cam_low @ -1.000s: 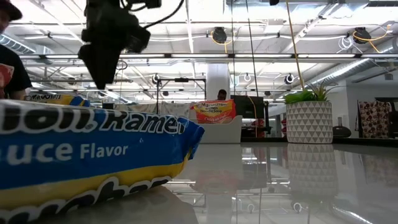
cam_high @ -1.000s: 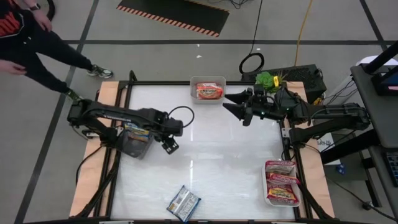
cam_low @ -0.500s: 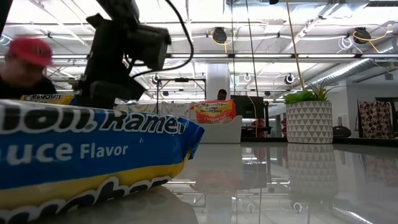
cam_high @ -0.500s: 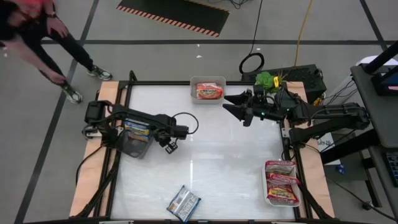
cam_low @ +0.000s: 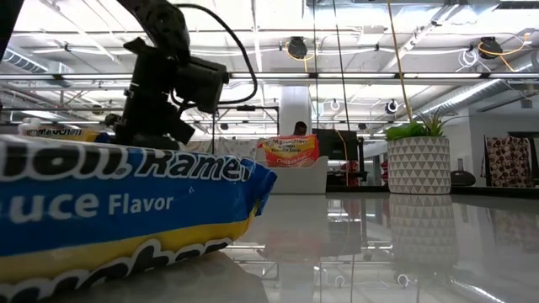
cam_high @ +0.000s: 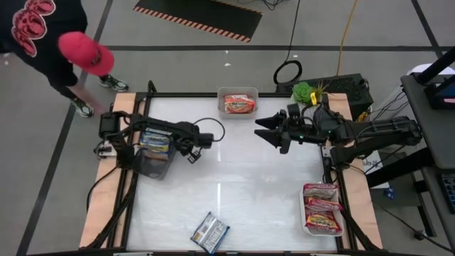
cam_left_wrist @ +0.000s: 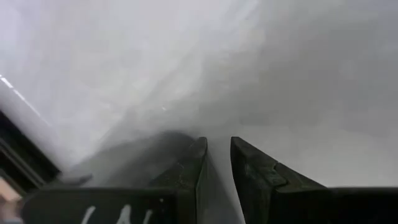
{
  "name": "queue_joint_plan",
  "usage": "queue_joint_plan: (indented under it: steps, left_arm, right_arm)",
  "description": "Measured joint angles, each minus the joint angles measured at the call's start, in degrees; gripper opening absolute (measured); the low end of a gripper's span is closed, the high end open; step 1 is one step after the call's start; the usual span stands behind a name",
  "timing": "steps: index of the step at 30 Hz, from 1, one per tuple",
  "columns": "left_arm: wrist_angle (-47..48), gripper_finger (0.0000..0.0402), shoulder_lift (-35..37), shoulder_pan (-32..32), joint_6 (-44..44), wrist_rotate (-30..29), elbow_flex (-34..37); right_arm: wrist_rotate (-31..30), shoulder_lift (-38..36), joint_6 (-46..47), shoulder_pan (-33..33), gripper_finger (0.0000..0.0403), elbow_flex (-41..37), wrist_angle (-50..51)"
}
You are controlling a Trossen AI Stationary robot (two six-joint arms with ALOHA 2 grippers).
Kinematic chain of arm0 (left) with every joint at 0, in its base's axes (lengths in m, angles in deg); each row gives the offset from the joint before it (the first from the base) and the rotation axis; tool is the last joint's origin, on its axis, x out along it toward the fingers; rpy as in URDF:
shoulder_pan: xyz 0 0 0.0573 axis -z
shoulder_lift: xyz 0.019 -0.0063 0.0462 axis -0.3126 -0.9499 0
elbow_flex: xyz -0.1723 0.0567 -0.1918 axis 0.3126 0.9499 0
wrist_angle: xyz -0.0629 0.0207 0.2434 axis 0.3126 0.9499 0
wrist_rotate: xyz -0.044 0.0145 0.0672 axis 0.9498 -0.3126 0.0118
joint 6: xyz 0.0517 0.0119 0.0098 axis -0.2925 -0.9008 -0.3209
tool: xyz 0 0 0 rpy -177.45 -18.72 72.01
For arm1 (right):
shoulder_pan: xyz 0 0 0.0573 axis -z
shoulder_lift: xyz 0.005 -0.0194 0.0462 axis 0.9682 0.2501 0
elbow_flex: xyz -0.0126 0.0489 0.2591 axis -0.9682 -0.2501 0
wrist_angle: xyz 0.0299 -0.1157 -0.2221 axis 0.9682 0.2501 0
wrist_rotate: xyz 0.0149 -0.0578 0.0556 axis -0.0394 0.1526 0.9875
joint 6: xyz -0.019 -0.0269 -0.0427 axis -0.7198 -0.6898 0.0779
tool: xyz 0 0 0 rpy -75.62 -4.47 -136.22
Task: Sort Maruchan noodles
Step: Adjust the black bin on the table
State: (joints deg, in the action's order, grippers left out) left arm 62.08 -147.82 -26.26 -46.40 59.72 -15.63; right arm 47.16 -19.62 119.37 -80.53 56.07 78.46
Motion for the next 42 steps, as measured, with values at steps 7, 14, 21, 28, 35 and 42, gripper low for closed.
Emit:
queue_joint_plan:
  steps: [7,14,21,28,35,42]
  left_arm:
    - [1.83,0.0076,0.0,-6.65,-7.78,-2.38,0.0]
    - [5.91,0.0076,0.0,-12.92,-15.43,-5.6,0.0]
    - [7.95,0.0076,0.0,-16.36,-19.2,-6.54,-0.02]
    - [14.84,0.0076,2.51,-13.82,-14.39,-5.38,-0.02]
    - [17.44,0.0076,11.86,-8.09,-6.64,-4.96,-0.13]
    - [17.46,0.0076,20.19,-4.34,2.27,-4.91,-0.22]
  right_arm:
    - [0.0,-0.02,-0.02,-1.22,0.029,0.0,0.87]
    - [0.02,-0.02,0.12,-1.9,0.029,0.0,2.11]
    - [0.0,-0.02,0.11,-1.86,0.029,0.0,4.9]
    - [-0.28,-0.04,-1.09,-0.78,0.029,0.0,5.13]
    - [-0.37,-0.04,-2.5,2.09,0.029,0.0,5.11]
    - [-0.31,-0.04,-3.23,5.32,0.029,0.0,5.07]
